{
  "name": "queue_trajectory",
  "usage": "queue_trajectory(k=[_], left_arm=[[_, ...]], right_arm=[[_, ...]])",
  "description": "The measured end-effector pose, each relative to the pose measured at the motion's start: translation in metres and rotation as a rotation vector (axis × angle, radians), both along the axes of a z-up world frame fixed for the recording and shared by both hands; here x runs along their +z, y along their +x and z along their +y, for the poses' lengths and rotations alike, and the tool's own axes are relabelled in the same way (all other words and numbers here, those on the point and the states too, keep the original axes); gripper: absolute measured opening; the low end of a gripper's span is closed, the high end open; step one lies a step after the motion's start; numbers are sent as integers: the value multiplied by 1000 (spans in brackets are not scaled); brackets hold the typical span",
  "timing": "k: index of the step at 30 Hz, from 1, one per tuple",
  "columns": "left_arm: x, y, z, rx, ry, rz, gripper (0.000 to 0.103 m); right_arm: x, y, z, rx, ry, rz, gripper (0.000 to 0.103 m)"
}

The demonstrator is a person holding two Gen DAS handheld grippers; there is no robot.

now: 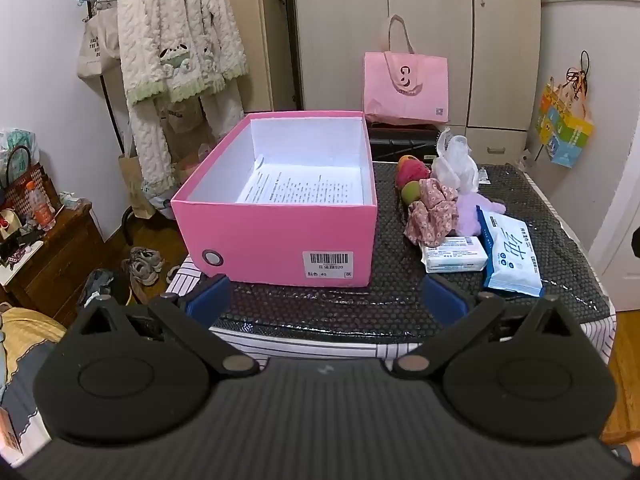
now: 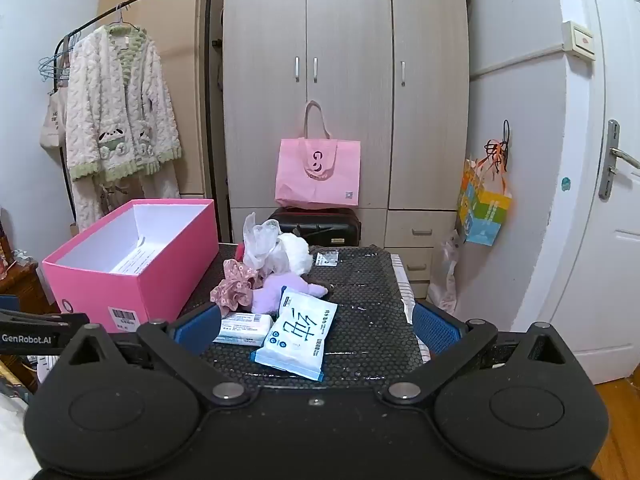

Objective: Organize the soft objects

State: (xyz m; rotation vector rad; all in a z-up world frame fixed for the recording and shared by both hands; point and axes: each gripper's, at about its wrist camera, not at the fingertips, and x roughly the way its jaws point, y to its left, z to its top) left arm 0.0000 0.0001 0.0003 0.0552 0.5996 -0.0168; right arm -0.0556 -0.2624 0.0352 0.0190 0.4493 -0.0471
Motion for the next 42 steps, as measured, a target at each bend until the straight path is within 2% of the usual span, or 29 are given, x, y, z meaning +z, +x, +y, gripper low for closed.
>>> queue_trajectory(k=[9, 12, 22, 29, 34, 42], left_arm=[[0, 2, -3, -1, -4, 6, 103], [-4, 1, 6, 10, -22, 13, 103], [-4, 6, 5, 31, -14, 20, 103], [-1, -2, 2, 20, 13, -54, 103], [-1, -10, 4, 22, -3, -124, 103], [-4, -12, 9, 21, -10, -136, 103]], right_arm=[[-4, -1, 1, 3, 1, 10, 103], [-4, 0, -7, 2, 41, 26, 103], [-5, 0, 0, 8, 18, 33, 103], [-5, -1, 2, 15, 4, 29, 103], [-5, -1, 3, 13, -6, 26, 103], [-8, -3, 4, 3, -15, 26, 103]])
